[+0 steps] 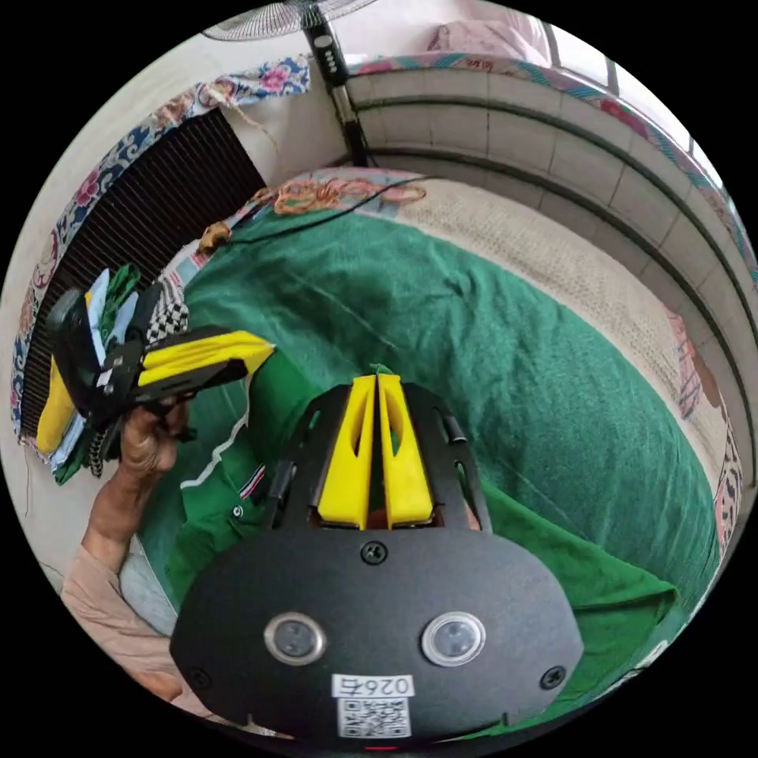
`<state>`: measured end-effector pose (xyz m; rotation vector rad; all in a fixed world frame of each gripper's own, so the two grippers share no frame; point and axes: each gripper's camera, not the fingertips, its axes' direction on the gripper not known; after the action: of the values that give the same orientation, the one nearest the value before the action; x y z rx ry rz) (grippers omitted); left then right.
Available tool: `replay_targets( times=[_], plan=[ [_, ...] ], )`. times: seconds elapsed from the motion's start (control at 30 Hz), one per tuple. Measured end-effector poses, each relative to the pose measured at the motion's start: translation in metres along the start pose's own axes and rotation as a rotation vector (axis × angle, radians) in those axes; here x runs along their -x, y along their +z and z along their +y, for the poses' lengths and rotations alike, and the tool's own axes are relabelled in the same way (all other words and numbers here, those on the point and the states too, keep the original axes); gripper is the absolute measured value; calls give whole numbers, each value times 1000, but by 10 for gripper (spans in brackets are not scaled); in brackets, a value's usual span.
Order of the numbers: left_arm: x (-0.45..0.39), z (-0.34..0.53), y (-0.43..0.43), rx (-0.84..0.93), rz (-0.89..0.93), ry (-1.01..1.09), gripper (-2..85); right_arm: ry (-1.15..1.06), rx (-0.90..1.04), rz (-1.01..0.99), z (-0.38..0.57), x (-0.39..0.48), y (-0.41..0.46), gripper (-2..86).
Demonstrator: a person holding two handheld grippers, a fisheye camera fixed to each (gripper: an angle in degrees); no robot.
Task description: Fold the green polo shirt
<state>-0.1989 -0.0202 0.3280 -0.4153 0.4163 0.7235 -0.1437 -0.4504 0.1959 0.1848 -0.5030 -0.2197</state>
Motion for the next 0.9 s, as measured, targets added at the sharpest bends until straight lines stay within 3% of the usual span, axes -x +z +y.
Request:
replay_targets(
  times=[0.07,0.1,0.3,0.5,0.63,0.73,0.9],
  plan=[
    [-30,23,-43,-87,-156,132,-5,28,-344,-7,17,-8,-49,17],
    [-36,27,-48,-96,-196,170,-5,21,-383,-12,19,-10,-55,17],
    [-46,47,-36,81,-623,198,-10,7,-249,-229,13,-47,-60,17],
    [-39,23,-76,-105,-268,115,-9,26,-168,-67,22,-62,-61,17],
    [-28,-15,-30,14,-240,87,-5,63,-105,-51,13,-63,-50,17],
    [-12,-22,26,310,-81,106,-7,63,-100,-15,21,-80,-65,17],
    [6,-21,-4,228,-82,94,-8,-5,56,229,61,-123,-84,17]
  ],
)
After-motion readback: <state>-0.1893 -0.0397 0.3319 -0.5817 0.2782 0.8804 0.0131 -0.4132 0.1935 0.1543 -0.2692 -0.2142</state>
